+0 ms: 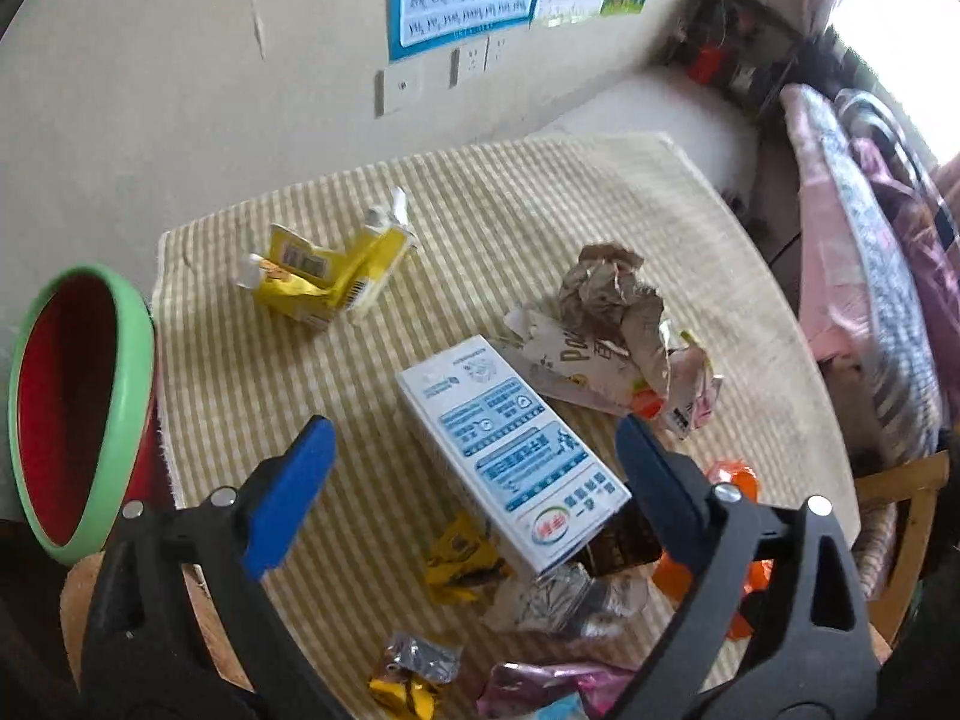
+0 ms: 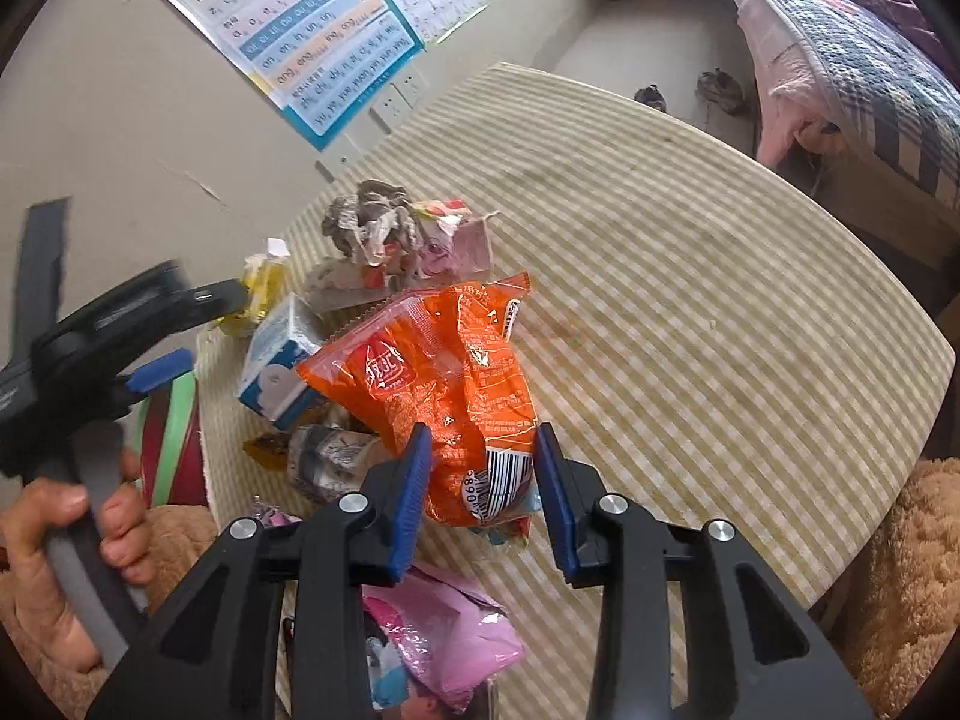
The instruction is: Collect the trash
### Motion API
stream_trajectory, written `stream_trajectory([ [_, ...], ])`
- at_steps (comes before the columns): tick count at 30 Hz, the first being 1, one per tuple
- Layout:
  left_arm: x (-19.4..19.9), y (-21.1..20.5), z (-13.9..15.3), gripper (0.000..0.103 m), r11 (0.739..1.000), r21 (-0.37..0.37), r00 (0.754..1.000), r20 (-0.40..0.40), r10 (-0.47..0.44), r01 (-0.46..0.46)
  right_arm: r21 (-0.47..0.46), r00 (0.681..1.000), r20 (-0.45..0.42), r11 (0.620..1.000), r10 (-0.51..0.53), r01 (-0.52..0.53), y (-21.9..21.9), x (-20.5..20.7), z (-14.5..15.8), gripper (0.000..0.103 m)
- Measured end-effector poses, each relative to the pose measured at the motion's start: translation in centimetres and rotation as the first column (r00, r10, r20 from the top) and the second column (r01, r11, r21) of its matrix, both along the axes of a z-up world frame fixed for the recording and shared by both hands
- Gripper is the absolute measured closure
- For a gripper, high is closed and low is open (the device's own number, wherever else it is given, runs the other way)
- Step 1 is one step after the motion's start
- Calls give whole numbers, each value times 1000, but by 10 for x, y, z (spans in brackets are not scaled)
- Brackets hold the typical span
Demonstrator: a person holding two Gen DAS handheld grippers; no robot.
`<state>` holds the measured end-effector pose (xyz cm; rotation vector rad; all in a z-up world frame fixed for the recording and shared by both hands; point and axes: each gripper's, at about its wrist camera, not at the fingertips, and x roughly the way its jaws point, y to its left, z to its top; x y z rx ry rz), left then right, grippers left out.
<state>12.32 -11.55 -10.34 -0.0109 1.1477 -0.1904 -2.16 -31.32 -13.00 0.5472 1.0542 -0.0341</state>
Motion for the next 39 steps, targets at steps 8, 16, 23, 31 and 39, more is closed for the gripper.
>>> stream_trajectory([
  [8,11,-19,-40,9,991,130,995,-104,-1,15,-36,1000,-3,999,-10,10,0,1,2,66],
  [16,4,-1,-44,35,998,52,994,-103,-28,33,-77,1000,-28,997,-13,11,1,4,-4,49],
  [23,-10,18,-23,59,989,98,994,-14,-107,108,-85,1000,-28,996,-2,0,4,6,-5,45],
  [31,-29,53,-15,49,993,64,995,1,-98,98,-82,999,-33,997,-2,-1,4,5,-7,45],
  [39,-31,62,0,27,995,60,996,45,-83,80,-53,971,57,972,231,-229,38,-18,26,33],
])
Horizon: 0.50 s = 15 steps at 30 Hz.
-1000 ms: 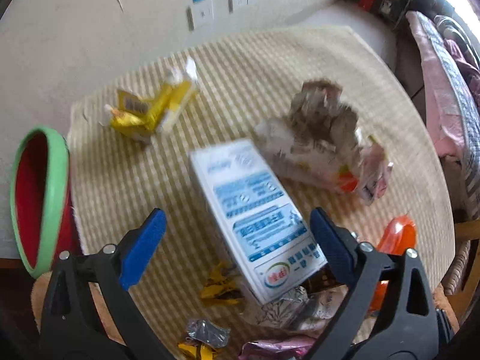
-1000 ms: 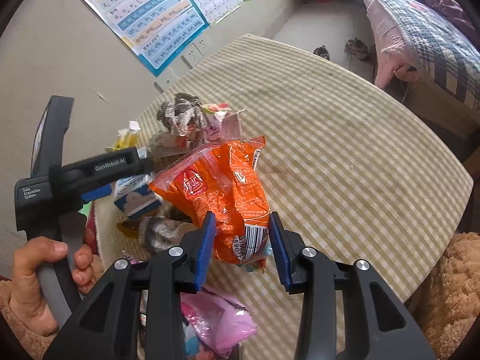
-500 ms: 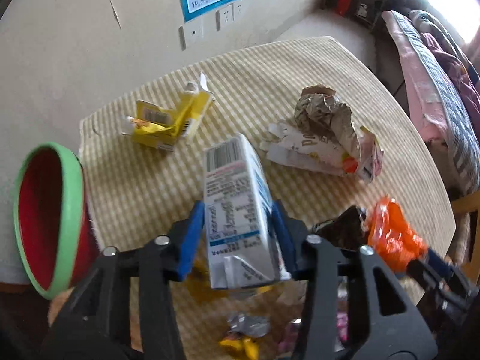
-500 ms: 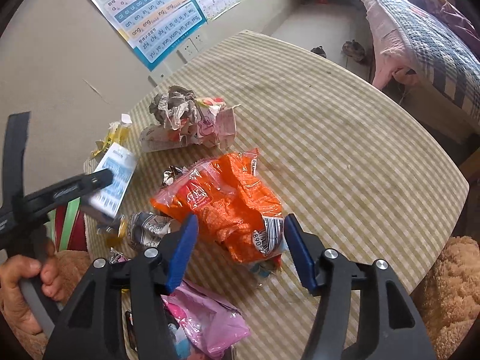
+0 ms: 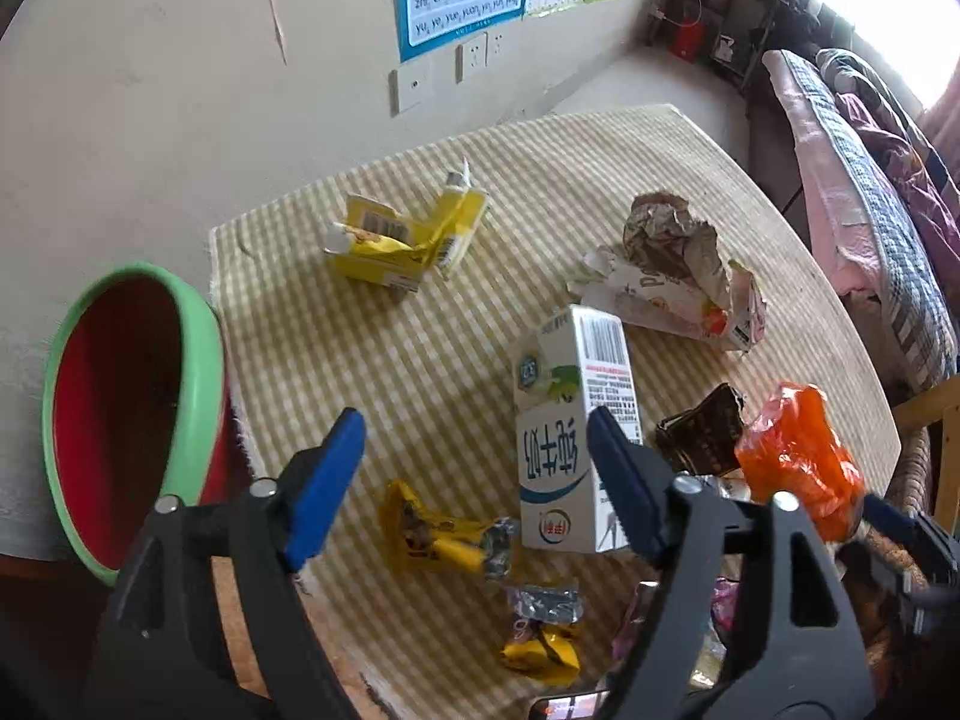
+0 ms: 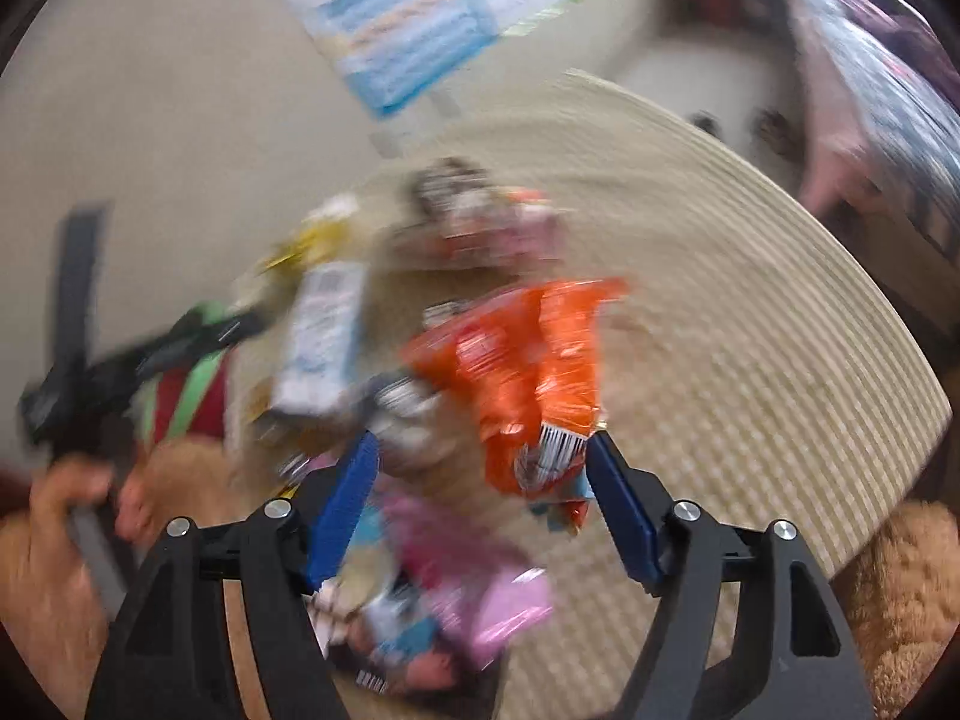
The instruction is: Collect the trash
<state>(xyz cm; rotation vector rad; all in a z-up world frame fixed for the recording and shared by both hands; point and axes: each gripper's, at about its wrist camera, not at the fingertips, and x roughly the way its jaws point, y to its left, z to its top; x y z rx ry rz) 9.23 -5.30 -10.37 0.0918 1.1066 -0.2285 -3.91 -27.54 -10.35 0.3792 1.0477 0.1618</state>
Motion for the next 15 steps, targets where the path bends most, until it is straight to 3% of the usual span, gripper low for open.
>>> stream_trajectory([
  [3,0,11,6,25,1000,-9,1000,13,27,-27,-2,984,-4,984,177,-177,30,-8,-2,33],
  [7,0,18,4,25,998,-31,998,-2,59,-59,-69,937,-103,937,335,-342,68,-14,-24,35],
  [9,-1,19,2,25,998,-30,998,-7,62,-62,-117,926,-146,923,349,-367,76,-15,-34,40],
  [10,-1,20,1,25,998,-28,998,-10,63,-64,-144,926,-171,922,335,-360,76,-14,-39,51],
  [12,-2,20,-1,25,997,-31,998,-16,66,-67,-137,930,-195,930,313,-342,70,-12,-45,62],
  [15,-3,19,-5,24,997,-40,997,-33,67,-69,-136,933,-199,935,299,-328,65,-7,-47,68],
])
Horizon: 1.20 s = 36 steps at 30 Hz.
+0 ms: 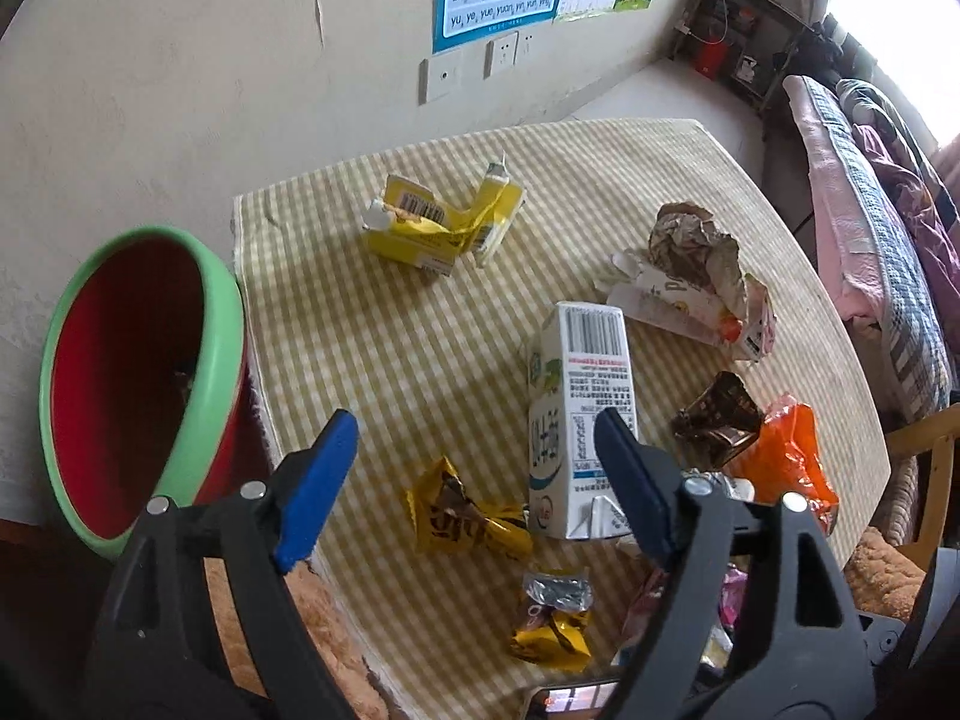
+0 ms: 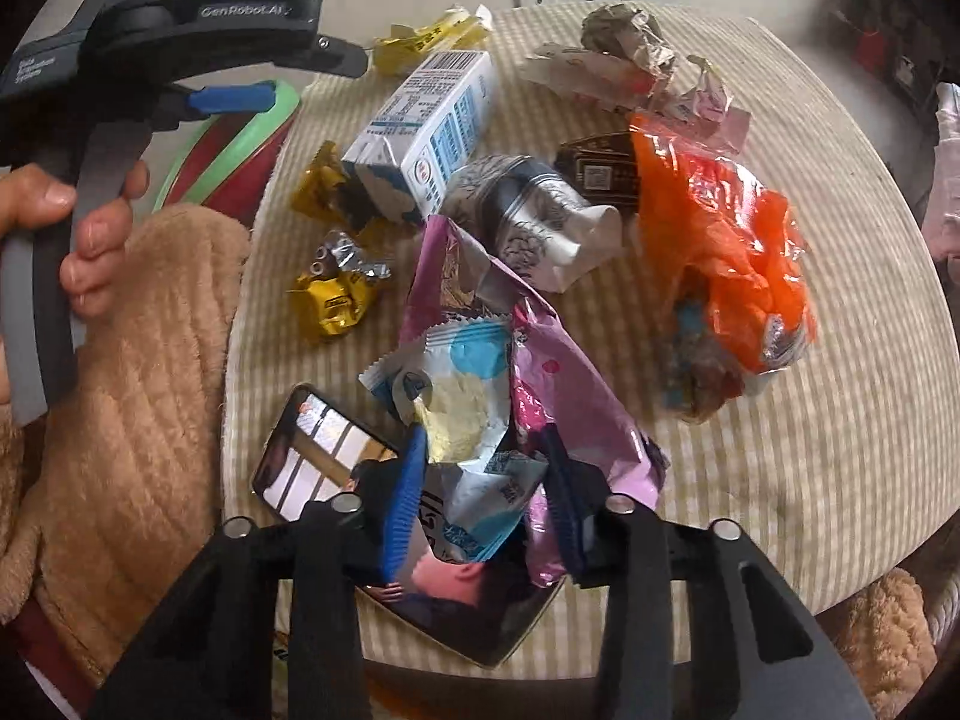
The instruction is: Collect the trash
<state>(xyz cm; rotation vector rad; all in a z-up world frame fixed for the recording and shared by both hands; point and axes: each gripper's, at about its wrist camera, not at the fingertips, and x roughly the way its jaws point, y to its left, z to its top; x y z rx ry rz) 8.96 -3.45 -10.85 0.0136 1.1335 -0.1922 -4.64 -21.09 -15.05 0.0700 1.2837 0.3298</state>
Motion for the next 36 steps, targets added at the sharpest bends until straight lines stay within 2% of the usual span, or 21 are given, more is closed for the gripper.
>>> stream_trajectory([
  [1,0,-1,-1,24,1000,-1,1000,-2,-1,1,-16,1000,8,1000,-4,5,0,1,-1,72],
  [3,-1,-3,-1,23,1000,-3,1000,-2,-5,5,-88,999,43,996,-30,34,-4,5,0,74],
  [5,-2,-9,-2,22,1000,0,1000,-1,-17,17,-117,994,74,990,-76,84,-8,7,1,76],
  [10,0,-26,-7,17,998,14,998,-7,-59,59,-71,979,110,981,-172,181,-33,9,8,77],
  [13,6,-45,-19,15,993,57,994,-35,-101,103,-51,974,126,979,-189,197,-37,10,13,77],
  [18,10,-62,-36,16,985,119,991,-49,-123,128,3,964,160,977,-210,213,-47,8,24,77],
  [20,10,-62,-42,33,985,122,991,-62,-117,123,23,962,166,976,-218,218,-40,11,25,77],
  [22,10,-57,-48,61,989,98,991,-90,-103,112,51,958,172,973,-229,223,-42,12,28,77],
  [23,10,-54,-50,67,991,78,990,-99,-100,108,66,956,177,972,-235,227,-43,12,30,77],
  [27,3,-42,-43,67,995,55,994,-72,-81,85,110,945,199,964,-260,242,-47,13,36,77],
  [32,-8,-25,-17,67,998,-4,998,-5,-70,70,170,934,222,954,-282,247,-48,11,43,77],
  [35,-14,-17,0,67,997,-35,997,31,-75,76,257,944,191,942,-271,218,-47,14,41,73],
  [36,-14,-17,3,67,996,-37,997,37,-75,76,249,950,169,944,-263,217,-45,17,36,70],
])
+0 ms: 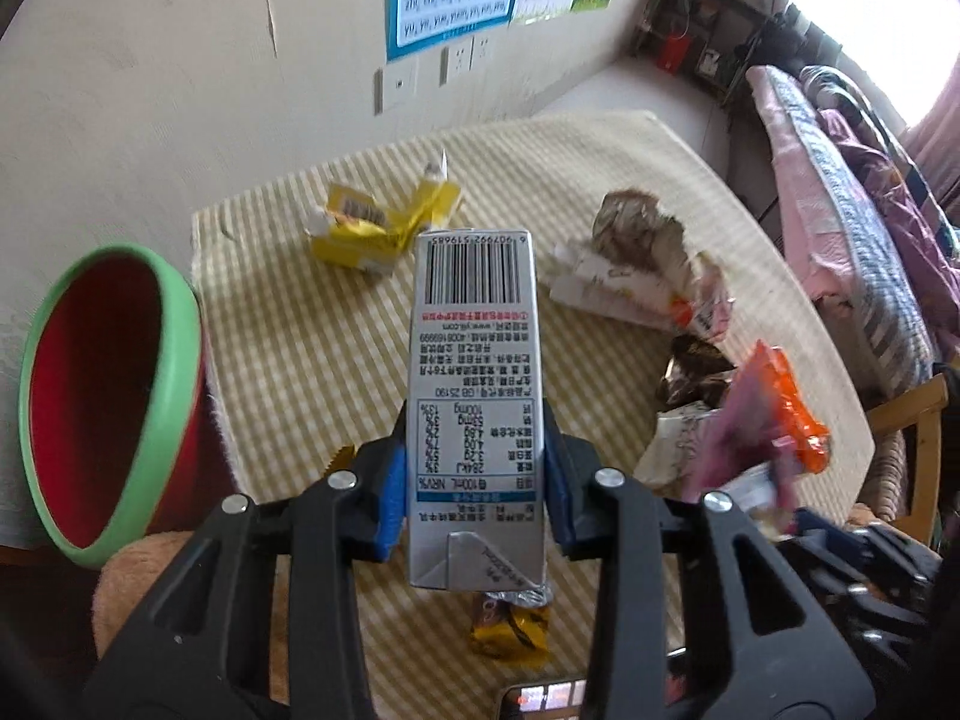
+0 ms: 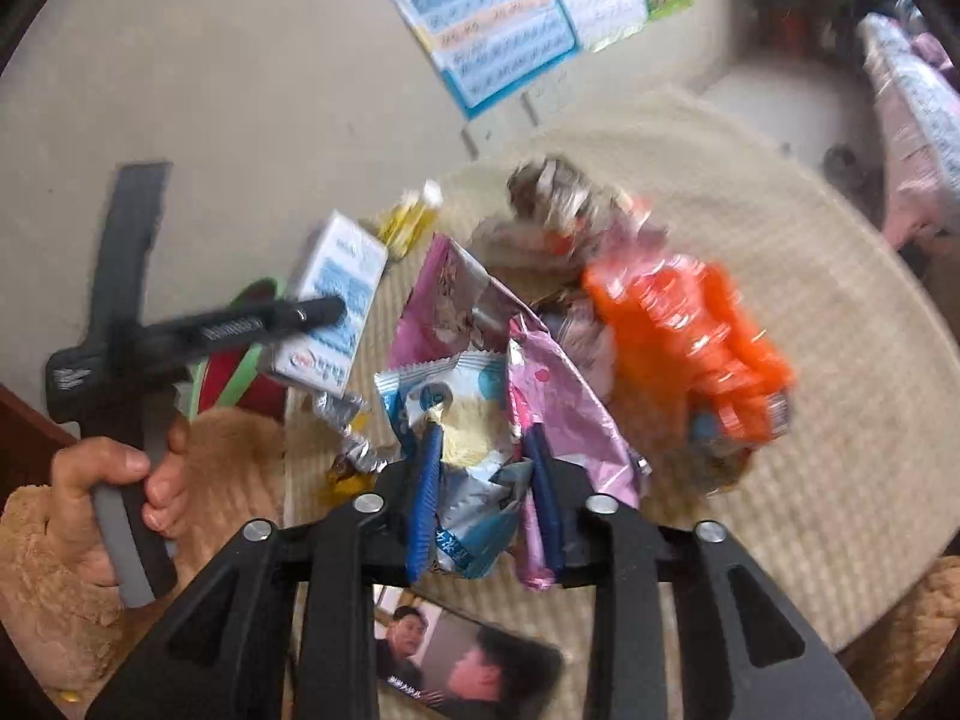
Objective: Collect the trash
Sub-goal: 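Carry the carton and wrapper over the bucket and open both tools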
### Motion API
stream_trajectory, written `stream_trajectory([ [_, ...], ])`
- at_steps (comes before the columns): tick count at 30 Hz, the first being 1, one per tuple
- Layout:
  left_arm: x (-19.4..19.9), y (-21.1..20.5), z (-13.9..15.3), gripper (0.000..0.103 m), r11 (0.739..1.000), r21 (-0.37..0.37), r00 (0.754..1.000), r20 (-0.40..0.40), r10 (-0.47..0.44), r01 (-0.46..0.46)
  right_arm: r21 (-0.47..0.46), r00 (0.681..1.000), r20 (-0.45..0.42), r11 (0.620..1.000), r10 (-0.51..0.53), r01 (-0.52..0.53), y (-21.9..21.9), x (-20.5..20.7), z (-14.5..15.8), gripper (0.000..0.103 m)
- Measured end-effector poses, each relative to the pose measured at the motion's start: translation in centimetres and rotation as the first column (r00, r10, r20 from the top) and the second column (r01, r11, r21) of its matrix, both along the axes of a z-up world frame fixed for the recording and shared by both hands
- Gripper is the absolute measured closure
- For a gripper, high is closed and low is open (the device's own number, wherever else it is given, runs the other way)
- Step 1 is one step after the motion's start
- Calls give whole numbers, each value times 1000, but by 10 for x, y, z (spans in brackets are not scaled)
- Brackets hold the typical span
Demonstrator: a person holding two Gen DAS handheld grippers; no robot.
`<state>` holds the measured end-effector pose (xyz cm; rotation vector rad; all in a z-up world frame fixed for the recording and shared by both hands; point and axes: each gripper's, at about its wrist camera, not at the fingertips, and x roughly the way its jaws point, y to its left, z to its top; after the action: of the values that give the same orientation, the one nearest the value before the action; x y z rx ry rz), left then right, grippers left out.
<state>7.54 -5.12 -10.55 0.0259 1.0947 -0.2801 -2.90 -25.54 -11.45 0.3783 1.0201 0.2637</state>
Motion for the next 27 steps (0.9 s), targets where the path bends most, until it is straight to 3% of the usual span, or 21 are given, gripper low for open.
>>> stream_trajectory([
  [3,-6,10,8,67,1000,-28,1000,12,8,-8,-123,999,-53,992,6,-13,13,7,-14,70],
  [5,-11,18,12,67,999,-43,1000,19,17,-16,-147,998,-52,989,22,-30,19,7,-16,68],
  [7,-14,22,15,67,999,-46,999,25,20,-19,-193,999,-40,980,28,-35,24,7,-15,56],
  [8,-16,22,17,67,999,-48,999,28,21,-19,-215,999,-36,976,29,-36,26,6,-15,56],
  [13,-23,38,26,67,998,-58,998,50,39,-36,-189,999,-39,982,12,-19,23,0,-9,40],
  [18,-27,55,32,67,995,-75,996,60,73,-68,-166,1000,-16,986,19,-22,25,-12,6,38],
  [23,-27,64,30,67,992,-99,995,51,85,-79,-209,994,-86,974,65,-82,41,-13,-9,39],
  [24,-28,65,29,67,992,-100,995,51,85,-79,-221,992,-100,971,72,-92,44,-12,-12,39],
  [26,-28,69,29,67,991,-105,995,51,88,-83,-242,986,-142,964,82,-115,49,-12,-21,52],
  [27,-29,71,28,67,991,-107,995,51,91,-85,-239,983,-162,963,89,-127,50,-11,-25,72],
])
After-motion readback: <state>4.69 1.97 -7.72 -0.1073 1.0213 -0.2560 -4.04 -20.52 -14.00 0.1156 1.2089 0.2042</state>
